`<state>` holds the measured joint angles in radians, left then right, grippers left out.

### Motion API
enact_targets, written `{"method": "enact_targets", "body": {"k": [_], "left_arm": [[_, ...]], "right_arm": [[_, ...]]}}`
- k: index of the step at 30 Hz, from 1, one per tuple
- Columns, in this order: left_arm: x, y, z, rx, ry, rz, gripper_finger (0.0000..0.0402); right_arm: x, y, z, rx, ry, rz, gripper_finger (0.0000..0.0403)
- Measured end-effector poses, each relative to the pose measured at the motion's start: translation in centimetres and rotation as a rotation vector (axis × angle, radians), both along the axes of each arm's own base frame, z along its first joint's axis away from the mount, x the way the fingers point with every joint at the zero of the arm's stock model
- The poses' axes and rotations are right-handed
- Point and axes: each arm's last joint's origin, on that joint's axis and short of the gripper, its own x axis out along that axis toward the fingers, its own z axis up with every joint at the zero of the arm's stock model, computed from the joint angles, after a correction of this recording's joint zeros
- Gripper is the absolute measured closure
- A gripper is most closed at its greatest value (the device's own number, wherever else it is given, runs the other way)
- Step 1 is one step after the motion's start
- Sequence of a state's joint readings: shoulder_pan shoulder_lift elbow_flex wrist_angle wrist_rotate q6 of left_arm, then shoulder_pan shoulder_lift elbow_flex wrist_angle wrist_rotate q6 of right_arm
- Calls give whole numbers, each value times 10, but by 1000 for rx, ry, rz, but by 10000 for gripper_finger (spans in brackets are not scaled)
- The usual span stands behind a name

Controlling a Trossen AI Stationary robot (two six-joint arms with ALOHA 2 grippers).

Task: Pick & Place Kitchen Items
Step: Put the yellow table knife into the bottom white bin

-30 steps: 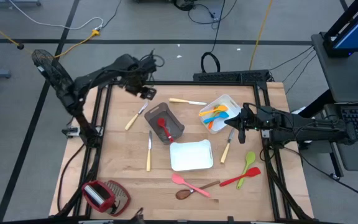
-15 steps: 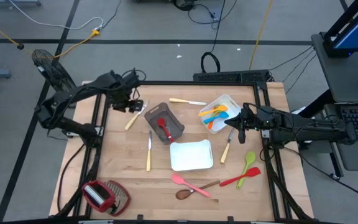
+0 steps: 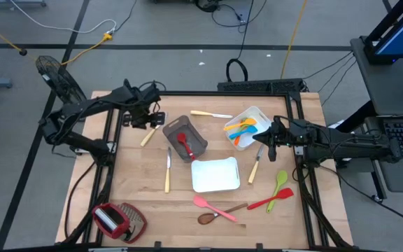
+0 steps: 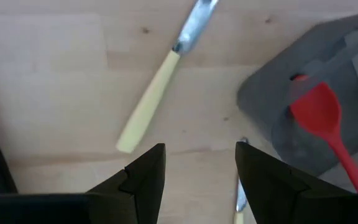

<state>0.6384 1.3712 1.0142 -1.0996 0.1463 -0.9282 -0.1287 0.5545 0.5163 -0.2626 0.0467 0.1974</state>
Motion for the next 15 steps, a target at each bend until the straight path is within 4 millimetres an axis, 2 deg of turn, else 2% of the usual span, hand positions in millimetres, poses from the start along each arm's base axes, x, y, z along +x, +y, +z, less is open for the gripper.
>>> {"method": "enact_targets", "body": {"k": [3, 6, 15], "left_arm": [[-1, 0, 0, 9, 21, -9, 204], [-2, -1, 0, 13, 26, -103, 204], [-4, -6, -10, -108, 136, -44, 204]], "right_arm": [[0, 0, 0, 0, 0, 0, 402], [0, 0, 0, 0, 0, 0, 402], [0, 0, 0, 0, 0, 0, 403]]}}
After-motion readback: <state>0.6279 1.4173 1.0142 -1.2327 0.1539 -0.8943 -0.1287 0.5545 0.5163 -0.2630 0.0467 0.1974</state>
